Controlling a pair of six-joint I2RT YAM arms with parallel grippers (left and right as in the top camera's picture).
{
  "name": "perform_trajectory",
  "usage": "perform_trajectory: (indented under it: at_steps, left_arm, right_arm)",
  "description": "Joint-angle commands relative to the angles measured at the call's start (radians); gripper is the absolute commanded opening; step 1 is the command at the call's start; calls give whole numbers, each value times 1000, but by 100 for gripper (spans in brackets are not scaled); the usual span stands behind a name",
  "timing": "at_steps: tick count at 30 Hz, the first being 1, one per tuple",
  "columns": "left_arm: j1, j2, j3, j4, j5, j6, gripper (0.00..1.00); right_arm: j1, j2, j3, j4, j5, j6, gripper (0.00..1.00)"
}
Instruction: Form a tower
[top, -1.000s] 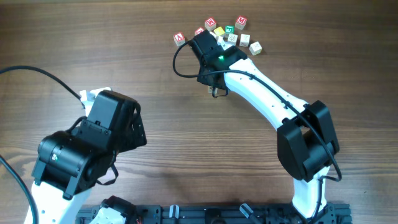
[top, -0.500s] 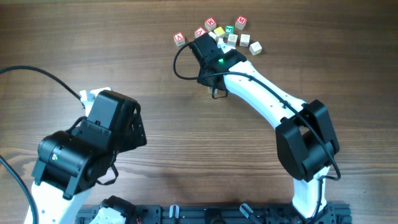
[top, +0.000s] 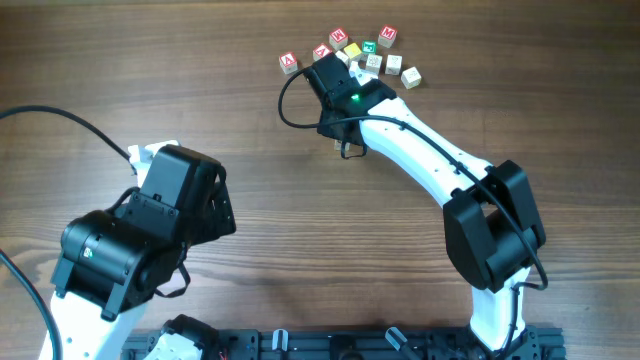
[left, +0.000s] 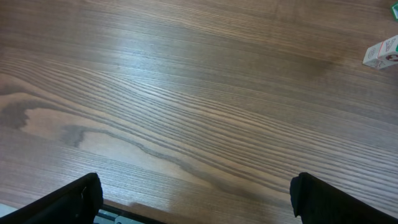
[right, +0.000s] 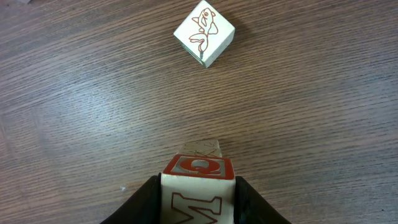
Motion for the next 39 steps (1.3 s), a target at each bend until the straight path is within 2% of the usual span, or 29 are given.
perform_trajectory:
  at_steps: [1, 3, 4, 6, 7, 11, 17, 25, 30, 33, 35, 39]
  left_arm:
    - [3, -5, 0, 2, -8, 5, 100]
    - [3, -5, 0, 2, -8, 5, 100]
    - [3, -5, 0, 2, -8, 5, 100]
    - [3, -5, 0, 2, -8, 5, 100]
    - [3, -5, 0, 2, -8, 5, 100]
    - [3, -5, 0, 2, -8, 5, 100]
    - [3, -5, 0, 2, -8, 5, 100]
    - [3, -5, 0, 2, -8, 5, 100]
    - [3, -5, 0, 2, -8, 5, 100]
    - [3, -5, 0, 2, -8, 5, 100]
    - [3, -5, 0, 2, -8, 5, 100]
    - [3, -5, 0, 2, -8, 5, 100]
  right_arm:
    - [2, 17, -11, 2, 21, -4, 38]
    - [2, 17, -11, 2, 21, -3, 49]
    - [2, 17, -11, 2, 21, -3, 68]
    - [2, 17, -6, 2, 18, -4, 96]
    - [2, 16, -5, 3, 13, -3, 100]
    - [2, 7, 19, 3, 6, -43, 99]
    - [-46, 8, 42, -27, -216, -135, 99]
    - [-80, 10, 359, -290, -167, -221, 99]
    - [-82, 13, 388, -306, -180, -230, 99]
    - [-95, 39, 405, -306, -261, -253, 99]
    - [-105, 78, 481, -342, -278, -266, 99]
    - [-117, 200, 766, -480, -272, -300, 99]
